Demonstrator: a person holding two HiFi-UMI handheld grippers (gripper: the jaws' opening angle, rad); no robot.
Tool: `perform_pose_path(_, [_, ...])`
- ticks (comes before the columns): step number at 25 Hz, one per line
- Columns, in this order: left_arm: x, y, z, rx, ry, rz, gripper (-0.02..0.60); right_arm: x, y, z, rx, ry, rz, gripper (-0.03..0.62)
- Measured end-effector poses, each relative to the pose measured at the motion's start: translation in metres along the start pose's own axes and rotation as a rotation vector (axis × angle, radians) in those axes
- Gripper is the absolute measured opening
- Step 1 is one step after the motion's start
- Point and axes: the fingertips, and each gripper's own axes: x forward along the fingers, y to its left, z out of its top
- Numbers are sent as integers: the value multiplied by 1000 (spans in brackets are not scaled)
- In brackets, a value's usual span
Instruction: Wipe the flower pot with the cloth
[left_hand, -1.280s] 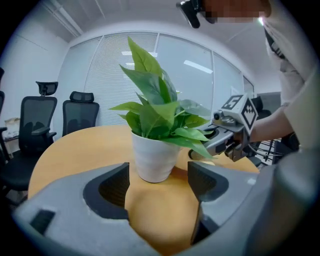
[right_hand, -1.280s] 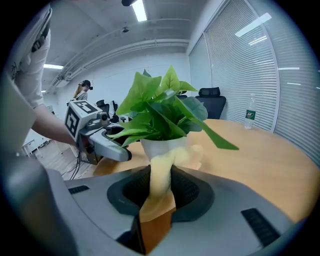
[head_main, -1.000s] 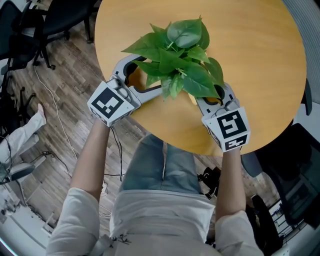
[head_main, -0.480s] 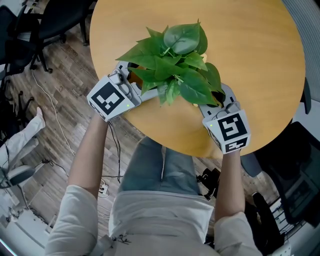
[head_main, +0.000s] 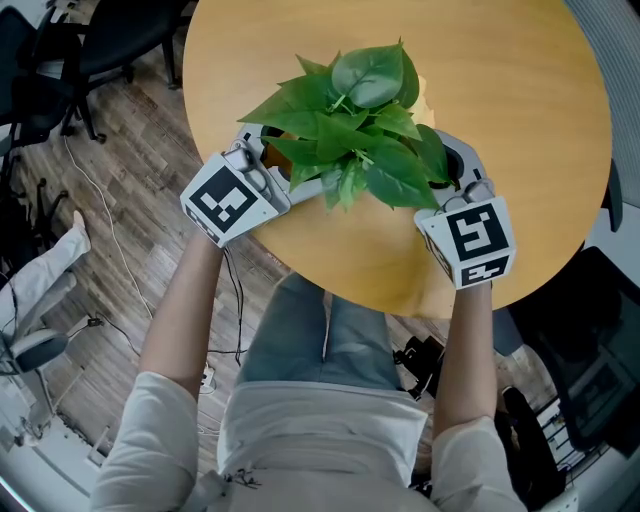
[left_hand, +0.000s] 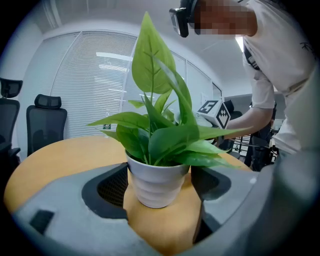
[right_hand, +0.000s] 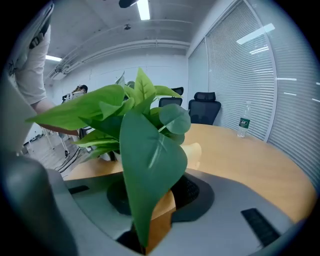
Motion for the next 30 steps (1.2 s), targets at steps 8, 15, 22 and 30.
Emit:
perform_pose_path(8, [0, -1, 0, -16, 10, 82, 405, -2, 6, -2, -4, 8, 1, 95])
perform_pose_path(15, [1, 2, -3, -35, 30, 128, 404, -1, 12, -3, -9, 13, 8, 95])
perform_pose_path(22, [7, -3, -1, -66, 32, 183, 403, -10, 17, -9, -13, 11, 14, 95])
perform_pose_path(30, [9, -1, -3, -86, 40, 257, 403, -9, 24, -13, -15, 19, 28, 95])
